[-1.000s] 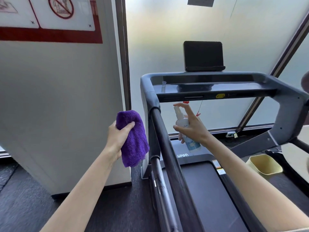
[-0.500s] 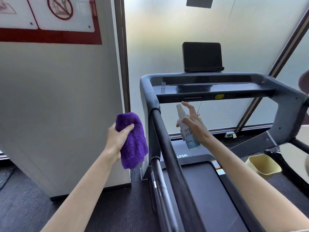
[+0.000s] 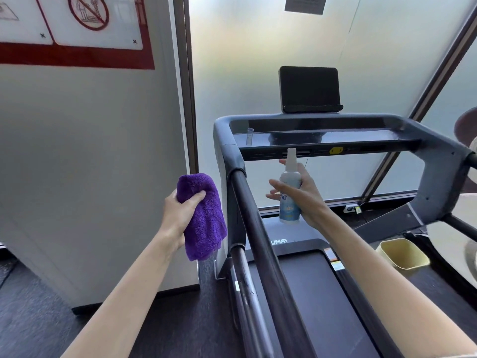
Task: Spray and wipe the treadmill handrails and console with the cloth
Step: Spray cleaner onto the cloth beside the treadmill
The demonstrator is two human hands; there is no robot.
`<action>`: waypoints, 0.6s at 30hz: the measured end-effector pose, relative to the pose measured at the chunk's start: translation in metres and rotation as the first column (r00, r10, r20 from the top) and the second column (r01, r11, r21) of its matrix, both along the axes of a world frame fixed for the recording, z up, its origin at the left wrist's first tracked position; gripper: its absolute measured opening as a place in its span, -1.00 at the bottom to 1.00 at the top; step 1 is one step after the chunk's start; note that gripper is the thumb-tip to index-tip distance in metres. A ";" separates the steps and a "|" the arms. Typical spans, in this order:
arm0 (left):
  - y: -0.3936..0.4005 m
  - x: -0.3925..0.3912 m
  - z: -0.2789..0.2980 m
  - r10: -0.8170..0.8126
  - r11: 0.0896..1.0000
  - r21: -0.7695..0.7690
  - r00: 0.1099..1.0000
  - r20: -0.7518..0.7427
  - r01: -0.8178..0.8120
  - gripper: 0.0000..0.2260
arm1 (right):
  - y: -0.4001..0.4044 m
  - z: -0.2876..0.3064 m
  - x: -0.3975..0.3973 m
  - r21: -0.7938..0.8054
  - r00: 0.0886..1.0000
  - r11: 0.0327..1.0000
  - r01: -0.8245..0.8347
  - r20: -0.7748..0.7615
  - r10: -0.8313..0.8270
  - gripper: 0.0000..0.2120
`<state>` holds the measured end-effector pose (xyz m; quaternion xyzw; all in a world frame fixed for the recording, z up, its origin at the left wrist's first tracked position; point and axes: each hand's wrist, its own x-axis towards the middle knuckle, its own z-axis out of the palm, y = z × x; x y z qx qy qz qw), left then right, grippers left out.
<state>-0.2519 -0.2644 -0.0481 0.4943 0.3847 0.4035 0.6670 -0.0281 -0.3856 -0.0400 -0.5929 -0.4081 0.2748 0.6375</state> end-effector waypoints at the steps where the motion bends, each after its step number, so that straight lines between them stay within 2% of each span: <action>1: 0.000 0.000 0.000 -0.001 1.000 0.000 1.000 -0.001 0.001 -0.87 | 0.001 0.000 -0.001 0.012 1.000 1.000 0.008 0.009 -0.008 -0.39; 5: -0.001 0.000 0.000 0.000 1.000 -0.001 1.000 -0.009 0.000 -0.87 | 0.003 0.001 -0.002 0.034 0.992 0.998 0.060 0.111 -0.063 -0.35; 10: 0.000 -0.001 0.001 0.005 1.000 0.000 1.000 0.003 -0.005 -0.88 | 0.002 0.001 0.001 0.002 0.995 0.999 -0.049 0.087 0.049 -0.35; 13: -0.001 -0.001 0.001 0.007 1.000 0.003 1.000 0.007 -0.007 -0.88 | -0.001 0.003 0.000 -0.040 0.971 0.998 -0.056 0.230 0.064 -0.31; 18: -0.002 0.001 0.002 -0.003 1.000 0.003 1.000 -0.002 0.003 -0.90 | -0.003 0.008 -0.004 -0.062 0.899 0.998 0.032 0.438 -0.002 -0.35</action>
